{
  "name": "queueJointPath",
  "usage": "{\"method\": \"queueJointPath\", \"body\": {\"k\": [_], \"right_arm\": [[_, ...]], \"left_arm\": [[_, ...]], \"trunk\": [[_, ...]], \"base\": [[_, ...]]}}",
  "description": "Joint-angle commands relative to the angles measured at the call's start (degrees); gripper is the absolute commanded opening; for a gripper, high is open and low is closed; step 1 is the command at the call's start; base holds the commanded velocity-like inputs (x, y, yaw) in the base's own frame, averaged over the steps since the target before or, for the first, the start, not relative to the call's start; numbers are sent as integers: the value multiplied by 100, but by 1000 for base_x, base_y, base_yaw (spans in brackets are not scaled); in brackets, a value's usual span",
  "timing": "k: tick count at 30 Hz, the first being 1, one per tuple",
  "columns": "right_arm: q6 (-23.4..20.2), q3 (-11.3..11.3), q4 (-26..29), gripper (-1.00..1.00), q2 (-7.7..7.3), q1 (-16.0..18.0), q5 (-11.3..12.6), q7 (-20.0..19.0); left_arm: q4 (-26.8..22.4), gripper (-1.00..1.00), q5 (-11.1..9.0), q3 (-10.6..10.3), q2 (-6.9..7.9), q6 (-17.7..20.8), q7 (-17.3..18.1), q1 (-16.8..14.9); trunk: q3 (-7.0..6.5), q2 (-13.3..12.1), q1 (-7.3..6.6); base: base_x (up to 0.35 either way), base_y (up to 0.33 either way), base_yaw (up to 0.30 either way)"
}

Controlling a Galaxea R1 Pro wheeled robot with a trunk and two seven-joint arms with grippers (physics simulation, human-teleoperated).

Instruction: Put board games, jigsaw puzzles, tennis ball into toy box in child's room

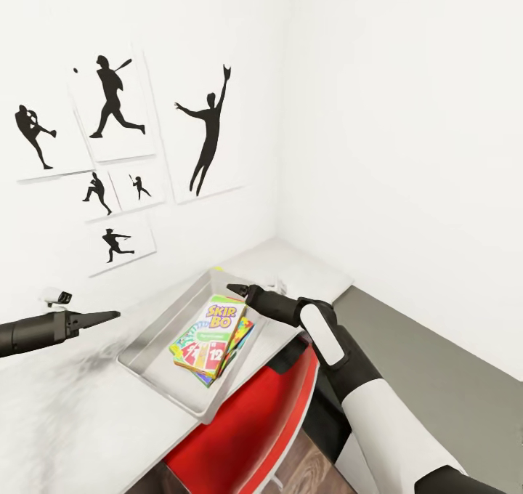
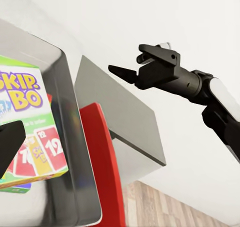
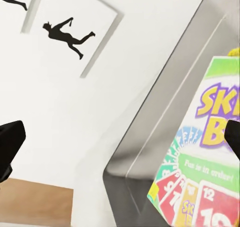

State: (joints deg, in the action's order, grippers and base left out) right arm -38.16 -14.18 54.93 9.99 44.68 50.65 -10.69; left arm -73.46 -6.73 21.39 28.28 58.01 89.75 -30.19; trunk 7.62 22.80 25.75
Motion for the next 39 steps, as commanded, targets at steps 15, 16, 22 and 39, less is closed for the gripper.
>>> {"method": "queueJointPath", "body": {"k": [15,16,22,39], "right_arm": [[-16,-9,6,100,1,5,-38,15],[-16,-12,8,100,1,5,-42,15],[-21,-16,107,100,1,5,-506,40],[-38,-15,289,100,1,5,-1096,41]], "left_arm": [[-1,100,22,4,2,61,25,-4],[-1,100,22,4,2,61,25,-4],[-1,100,22,4,2,61,25,-4],[-1,100,18,6,2,61,25,-4]], "trunk": [[10,12,3],[10,12,3],[9,12,3],[-5,12,3]], "base": [[0,-135,19],[0,-221,189],[0,-272,257],[21,-232,286]]}}
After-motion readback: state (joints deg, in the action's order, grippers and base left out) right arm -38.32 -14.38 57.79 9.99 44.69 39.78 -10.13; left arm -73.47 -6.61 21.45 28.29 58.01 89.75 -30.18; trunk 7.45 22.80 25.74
